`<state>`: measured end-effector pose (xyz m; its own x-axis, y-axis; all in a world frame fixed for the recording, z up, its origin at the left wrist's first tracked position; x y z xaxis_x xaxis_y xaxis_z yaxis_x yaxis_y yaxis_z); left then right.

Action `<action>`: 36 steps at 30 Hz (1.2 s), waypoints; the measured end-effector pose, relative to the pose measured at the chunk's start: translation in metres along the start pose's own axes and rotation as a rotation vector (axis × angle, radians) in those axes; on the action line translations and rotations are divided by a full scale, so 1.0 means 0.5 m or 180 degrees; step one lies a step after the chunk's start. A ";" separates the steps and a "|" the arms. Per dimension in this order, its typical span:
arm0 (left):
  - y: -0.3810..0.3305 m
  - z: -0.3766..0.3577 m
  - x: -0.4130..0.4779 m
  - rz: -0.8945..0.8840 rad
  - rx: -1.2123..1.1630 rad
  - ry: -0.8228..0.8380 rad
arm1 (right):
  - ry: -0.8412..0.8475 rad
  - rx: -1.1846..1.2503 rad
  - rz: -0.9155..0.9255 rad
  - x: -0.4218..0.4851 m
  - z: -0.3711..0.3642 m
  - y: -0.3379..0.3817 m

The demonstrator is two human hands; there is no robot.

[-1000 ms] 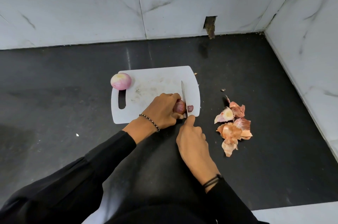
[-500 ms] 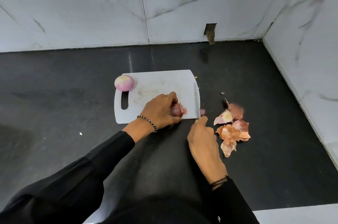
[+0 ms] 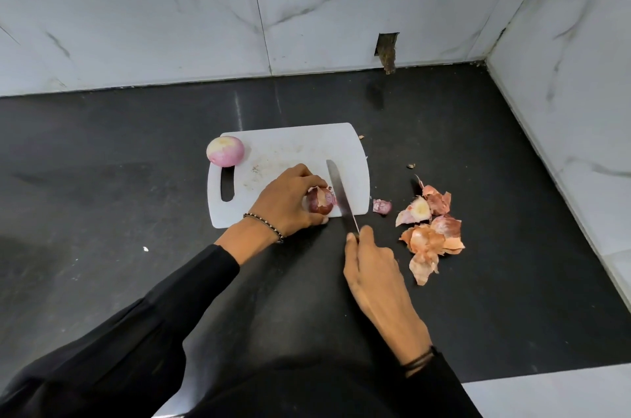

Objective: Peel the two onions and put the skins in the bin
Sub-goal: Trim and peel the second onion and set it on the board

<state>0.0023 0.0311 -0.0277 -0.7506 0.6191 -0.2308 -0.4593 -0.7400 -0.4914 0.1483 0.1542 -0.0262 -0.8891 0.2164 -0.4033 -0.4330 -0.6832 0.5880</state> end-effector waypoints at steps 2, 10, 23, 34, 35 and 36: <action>0.002 0.002 -0.001 0.0007 -0.0058 -0.0027 | -0.0132 0.0077 -0.0096 -0.002 -0.002 -0.010; -0.002 -0.014 -0.004 0.0126 -0.0695 -0.0354 | -0.0212 0.0762 0.0347 -0.037 0.003 0.002; -0.015 -0.021 0.004 0.0300 -0.1039 -0.0423 | -0.0067 0.1355 -0.0190 -0.050 0.001 -0.038; -0.013 -0.021 0.000 0.0125 -0.0704 -0.0383 | 0.0093 0.1491 -0.0312 -0.044 -0.012 -0.030; -0.011 -0.022 -0.002 0.0105 -0.0647 -0.0377 | 0.0075 0.1525 -0.0396 -0.044 -0.010 -0.034; -0.008 -0.023 -0.003 0.0081 -0.0579 -0.0366 | 0.0029 0.1512 -0.0463 -0.044 -0.008 -0.038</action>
<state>0.0109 0.0361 -0.0351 -0.8149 0.5592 -0.1527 -0.3542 -0.6889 -0.6325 0.1767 0.1595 -0.0314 -0.8139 0.2783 -0.5099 -0.5742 -0.2527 0.7787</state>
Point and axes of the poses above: each hand's wrist, its own x-axis towards the middle knuckle, its own z-axis out of the back of the hand, y = z × x, the point moved 1 cm from there along x, towards the middle knuckle, and after that the axes turned 7 degrees about y, right-handed, at the moved point
